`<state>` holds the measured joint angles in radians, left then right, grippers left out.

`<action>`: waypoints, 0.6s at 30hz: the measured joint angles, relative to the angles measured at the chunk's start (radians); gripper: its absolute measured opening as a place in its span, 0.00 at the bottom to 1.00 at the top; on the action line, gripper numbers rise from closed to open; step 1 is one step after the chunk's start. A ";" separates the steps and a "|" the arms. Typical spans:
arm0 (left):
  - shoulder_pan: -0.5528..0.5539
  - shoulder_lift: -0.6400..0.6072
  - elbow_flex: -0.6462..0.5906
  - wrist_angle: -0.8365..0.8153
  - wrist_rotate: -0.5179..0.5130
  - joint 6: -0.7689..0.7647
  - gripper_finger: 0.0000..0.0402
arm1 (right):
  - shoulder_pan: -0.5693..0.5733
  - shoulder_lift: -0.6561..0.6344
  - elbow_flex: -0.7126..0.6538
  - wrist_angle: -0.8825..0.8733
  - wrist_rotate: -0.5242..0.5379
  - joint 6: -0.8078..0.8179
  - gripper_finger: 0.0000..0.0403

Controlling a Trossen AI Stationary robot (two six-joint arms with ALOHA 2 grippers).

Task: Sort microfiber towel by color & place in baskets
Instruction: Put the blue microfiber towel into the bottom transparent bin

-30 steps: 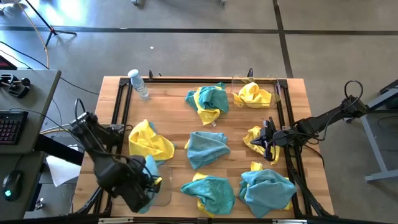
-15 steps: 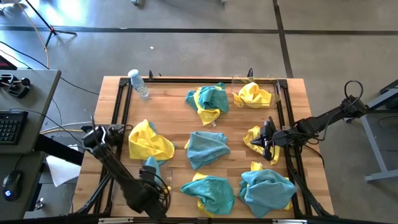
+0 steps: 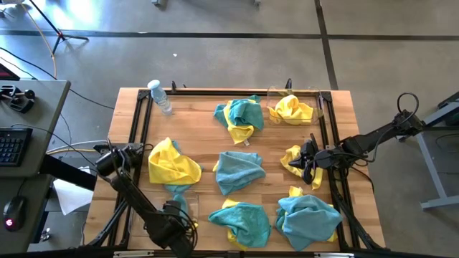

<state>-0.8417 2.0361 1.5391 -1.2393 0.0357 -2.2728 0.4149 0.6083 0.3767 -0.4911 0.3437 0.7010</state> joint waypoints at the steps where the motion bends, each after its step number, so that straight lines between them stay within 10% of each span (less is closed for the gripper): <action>1: 0.002 0.001 -0.005 0.002 -0.007 -0.001 0.00 | 0.000 0.000 0.000 0.000 0.000 0.009 0.00; 18: 0.001 -0.133 -0.016 -0.157 -0.107 -0.072 0.00 | 0.000 0.000 0.000 0.029 0.005 0.061 0.00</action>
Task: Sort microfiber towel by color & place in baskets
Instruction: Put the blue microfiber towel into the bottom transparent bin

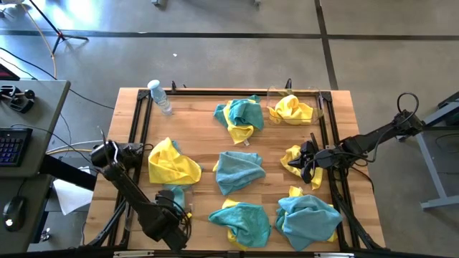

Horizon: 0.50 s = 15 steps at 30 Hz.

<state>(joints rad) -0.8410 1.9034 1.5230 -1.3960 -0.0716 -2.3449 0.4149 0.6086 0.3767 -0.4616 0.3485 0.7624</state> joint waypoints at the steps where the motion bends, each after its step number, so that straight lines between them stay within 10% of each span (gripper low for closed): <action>1: -0.003 -0.011 0.000 -0.002 -0.020 -0.001 0.00 | 0.000 0.000 0.000 0.003 0.005 0.000 0.00; 15: -0.023 -0.165 -0.311 0.277 -0.012 -0.034 0.00 | 0.000 0.000 0.000 0.019 0.052 0.052 0.00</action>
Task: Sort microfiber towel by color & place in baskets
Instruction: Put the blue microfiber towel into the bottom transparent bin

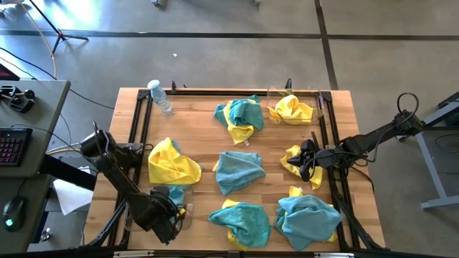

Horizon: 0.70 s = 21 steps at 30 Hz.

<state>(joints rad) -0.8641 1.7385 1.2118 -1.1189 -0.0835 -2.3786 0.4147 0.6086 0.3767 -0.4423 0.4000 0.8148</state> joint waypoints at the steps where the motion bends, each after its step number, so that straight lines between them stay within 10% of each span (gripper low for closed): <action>1: 0.002 -0.012 -0.027 0.024 -0.002 0.001 0.00 | 0.000 0.000 0.000 0.001 0.000 0.000 0.00; 21: -0.006 -0.057 -0.301 0.431 0.022 0.024 0.05 | 0.000 0.000 0.000 0.006 0.020 0.086 0.00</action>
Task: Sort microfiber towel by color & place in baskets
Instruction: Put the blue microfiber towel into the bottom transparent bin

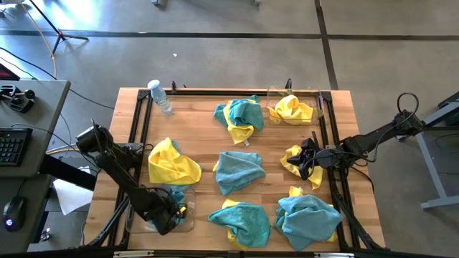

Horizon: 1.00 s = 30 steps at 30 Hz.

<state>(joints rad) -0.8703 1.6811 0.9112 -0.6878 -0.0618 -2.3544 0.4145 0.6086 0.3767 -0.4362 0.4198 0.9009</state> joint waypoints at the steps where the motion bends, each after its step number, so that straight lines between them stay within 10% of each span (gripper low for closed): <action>1: 0.001 -0.001 0.000 -0.004 0.010 0.000 0.06 | 0.000 0.000 0.000 0.000 0.000 0.000 0.00; 14: 0.009 -0.031 0.029 -0.003 0.090 0.009 0.33 | 0.000 0.000 0.000 0.000 0.001 -0.047 0.00; 30: 0.011 -0.148 0.204 -0.286 0.119 0.029 0.36 | 0.000 0.000 0.000 -0.007 -0.003 -0.097 0.00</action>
<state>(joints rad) -0.8597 1.5326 1.1150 -0.9736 0.0572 -2.3249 0.4147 0.6086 0.3771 -0.4431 0.4173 0.8036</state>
